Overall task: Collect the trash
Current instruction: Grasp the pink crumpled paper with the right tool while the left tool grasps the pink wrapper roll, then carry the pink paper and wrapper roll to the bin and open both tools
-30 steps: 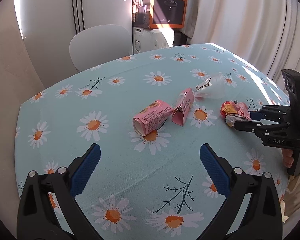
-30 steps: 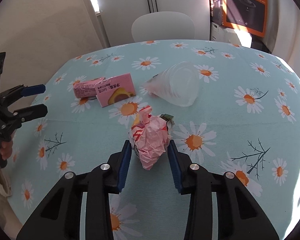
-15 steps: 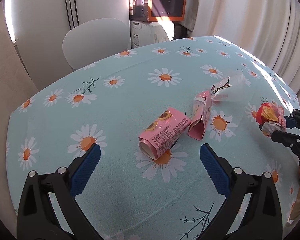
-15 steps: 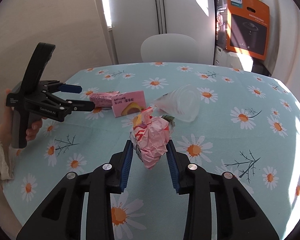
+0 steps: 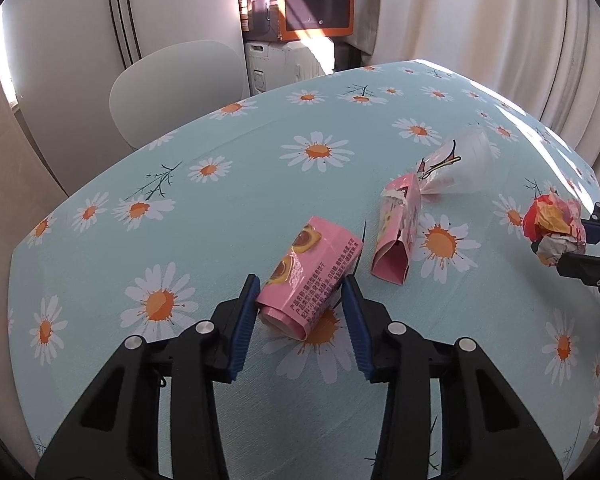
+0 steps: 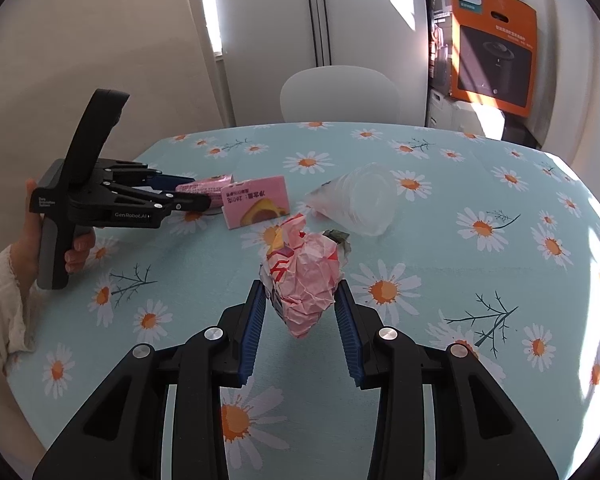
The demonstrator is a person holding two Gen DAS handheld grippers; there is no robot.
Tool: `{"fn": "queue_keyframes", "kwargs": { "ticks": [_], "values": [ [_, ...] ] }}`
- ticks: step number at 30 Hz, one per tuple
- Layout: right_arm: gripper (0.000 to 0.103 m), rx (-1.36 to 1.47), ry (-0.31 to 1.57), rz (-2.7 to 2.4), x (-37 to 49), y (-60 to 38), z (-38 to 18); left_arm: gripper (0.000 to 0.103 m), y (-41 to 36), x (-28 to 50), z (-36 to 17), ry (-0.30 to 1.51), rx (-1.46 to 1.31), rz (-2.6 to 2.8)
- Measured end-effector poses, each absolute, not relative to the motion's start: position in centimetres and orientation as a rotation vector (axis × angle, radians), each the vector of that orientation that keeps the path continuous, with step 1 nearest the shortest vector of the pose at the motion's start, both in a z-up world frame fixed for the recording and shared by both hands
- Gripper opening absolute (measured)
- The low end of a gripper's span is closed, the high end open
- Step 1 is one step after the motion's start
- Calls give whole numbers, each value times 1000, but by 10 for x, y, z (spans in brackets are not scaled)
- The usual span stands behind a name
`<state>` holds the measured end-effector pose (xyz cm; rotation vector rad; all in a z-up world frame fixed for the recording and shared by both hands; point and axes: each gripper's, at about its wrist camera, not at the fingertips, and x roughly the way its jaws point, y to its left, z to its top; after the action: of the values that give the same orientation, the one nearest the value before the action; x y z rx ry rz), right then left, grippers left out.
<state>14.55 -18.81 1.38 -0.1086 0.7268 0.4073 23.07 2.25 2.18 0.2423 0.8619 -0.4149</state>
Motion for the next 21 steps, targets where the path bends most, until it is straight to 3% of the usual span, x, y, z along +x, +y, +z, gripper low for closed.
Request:
{"fn": "queue_keyframes", "kwargs": {
  "ticks": [21],
  "values": [
    [34, -94, 708, 394, 125, -190, 16, 40, 45, 153, 41, 864, 242, -237]
  ]
}}
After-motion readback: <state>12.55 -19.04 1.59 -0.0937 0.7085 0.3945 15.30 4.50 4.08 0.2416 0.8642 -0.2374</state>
